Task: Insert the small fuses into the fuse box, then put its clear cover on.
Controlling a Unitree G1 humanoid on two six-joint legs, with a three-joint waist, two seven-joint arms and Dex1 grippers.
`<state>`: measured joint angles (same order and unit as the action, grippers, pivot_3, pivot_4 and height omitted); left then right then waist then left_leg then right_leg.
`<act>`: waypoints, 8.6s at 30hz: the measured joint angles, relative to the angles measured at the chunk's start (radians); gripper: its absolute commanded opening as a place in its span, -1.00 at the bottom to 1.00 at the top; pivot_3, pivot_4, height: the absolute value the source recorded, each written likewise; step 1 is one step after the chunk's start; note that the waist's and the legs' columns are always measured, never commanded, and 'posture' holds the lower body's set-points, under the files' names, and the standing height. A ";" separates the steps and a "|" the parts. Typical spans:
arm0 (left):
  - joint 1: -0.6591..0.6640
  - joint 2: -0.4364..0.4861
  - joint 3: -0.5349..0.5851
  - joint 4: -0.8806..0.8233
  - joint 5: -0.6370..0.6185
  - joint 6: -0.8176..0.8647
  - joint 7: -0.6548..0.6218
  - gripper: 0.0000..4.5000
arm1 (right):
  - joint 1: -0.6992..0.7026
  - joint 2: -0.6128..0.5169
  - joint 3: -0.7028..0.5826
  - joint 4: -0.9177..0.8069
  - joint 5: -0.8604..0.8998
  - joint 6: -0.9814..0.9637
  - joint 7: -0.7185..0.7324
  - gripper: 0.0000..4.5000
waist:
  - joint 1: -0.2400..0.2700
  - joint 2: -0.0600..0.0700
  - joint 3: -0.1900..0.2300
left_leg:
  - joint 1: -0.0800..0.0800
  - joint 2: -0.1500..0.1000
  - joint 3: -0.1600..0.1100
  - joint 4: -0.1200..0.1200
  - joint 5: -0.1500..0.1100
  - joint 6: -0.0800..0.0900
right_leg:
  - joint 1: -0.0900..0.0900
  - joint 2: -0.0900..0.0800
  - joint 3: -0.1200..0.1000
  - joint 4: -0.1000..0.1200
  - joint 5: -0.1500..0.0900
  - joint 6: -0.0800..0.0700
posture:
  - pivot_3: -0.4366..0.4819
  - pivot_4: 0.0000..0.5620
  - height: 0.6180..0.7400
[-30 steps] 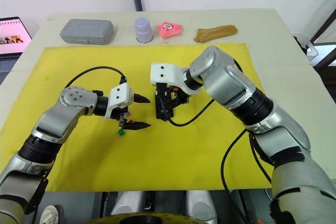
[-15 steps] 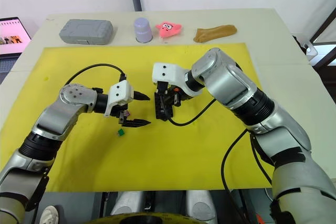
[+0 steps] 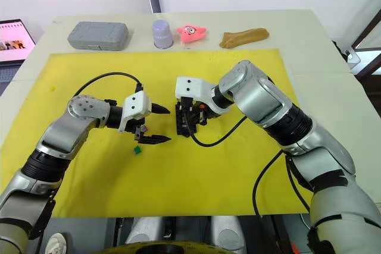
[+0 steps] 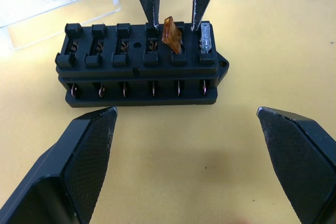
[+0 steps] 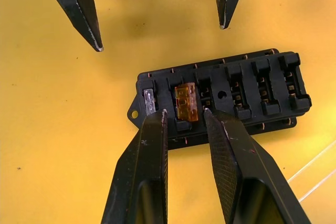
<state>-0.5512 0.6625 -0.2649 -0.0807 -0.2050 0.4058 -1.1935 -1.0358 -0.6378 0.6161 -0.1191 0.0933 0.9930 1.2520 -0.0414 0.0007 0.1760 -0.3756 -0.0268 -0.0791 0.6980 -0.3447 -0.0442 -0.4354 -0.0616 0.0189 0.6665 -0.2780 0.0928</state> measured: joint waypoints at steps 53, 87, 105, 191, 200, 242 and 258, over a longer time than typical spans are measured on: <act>-0.013 -0.008 0.000 0.020 0.000 -0.002 0.000 1.00 | -0.071 -0.018 0.037 -0.032 0.039 0.099 0.021 -0.98 | 0.000 0.000 0.000 | 0.000 0.000 0.000 0.000 0.000 0.000 | 0.000 0.000 0.000 0.000 0.000 0.000 | -0.05 -0.47 1.00; -0.022 -0.044 -0.022 0.023 0.002 -0.024 -0.004 1.00 | -0.118 -0.014 0.034 -0.056 0.239 0.366 -0.148 -0.98 | 0.001 0.000 0.000 | 0.000 0.000 0.000 0.000 0.000 0.000 | -0.001 0.000 0.000 0.000 0.000 0.000 | -0.05 -0.47 1.00; -0.026 -0.042 -0.023 0.028 0.009 -0.028 -0.004 1.00 | -0.138 -0.062 0.082 -0.099 0.225 0.264 -0.154 -0.98 | 0.001 0.000 0.000 | -0.001 0.000 0.000 0.000 0.000 0.000 | -0.001 0.000 0.000 0.000 0.000 0.000 | -0.05 -0.47 1.00; -0.025 -0.043 -0.026 0.038 0.019 -0.041 -0.003 1.00 | -0.099 -0.088 0.184 -0.215 0.113 0.175 -0.207 -0.98 | 0.001 0.000 0.000 | 0.000 0.000 0.000 0.000 0.000 0.000 | 0.000 0.000 0.000 0.000 0.000 0.000 | -0.05 -0.47 1.00; -0.025 -0.047 -0.026 0.038 0.019 -0.041 -0.001 1.00 | -0.087 -0.090 0.196 -0.229 0.075 0.149 -0.196 -0.98 | 0.000 0.000 0.000 | 0.001 0.000 0.000 0.000 0.000 0.000 | 0.001 0.000 0.000 0.000 0.000 0.000 | -0.05 -0.47 1.00; -0.025 -0.052 -0.026 0.037 0.019 -0.040 0.003 1.00 | -0.081 -0.059 0.182 -0.161 0.030 0.135 -0.148 -0.36 | 0.001 0.000 -0.001 | 0.001 0.000 0.000 0.000 0.000 0.000 | 0.001 0.000 0.000 0.000 0.000 0.000 | -0.05 -0.47 1.00; -0.025 -0.052 -0.026 0.041 0.020 -0.043 0.002 1.00 | -0.099 -0.113 0.113 -0.186 0.066 0.152 -0.092 -0.36 | 0.003 0.000 -0.001 | 0.000 0.000 0.000 0.000 0.000 0.000 | 0.001 0.000 0.000 0.000 0.000 0.000 | -0.05 -0.47 1.00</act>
<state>-0.5762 0.6109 -0.2908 -0.0396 -0.1853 0.3631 -1.1915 -1.1348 -0.7504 0.7295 -0.3054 0.1590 1.1451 1.1596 -0.0384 0.0006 0.1755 -0.3754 -0.0271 -0.0795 0.6980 -0.3448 -0.0439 -0.4348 -0.0618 0.0186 0.6661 -0.2780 0.0928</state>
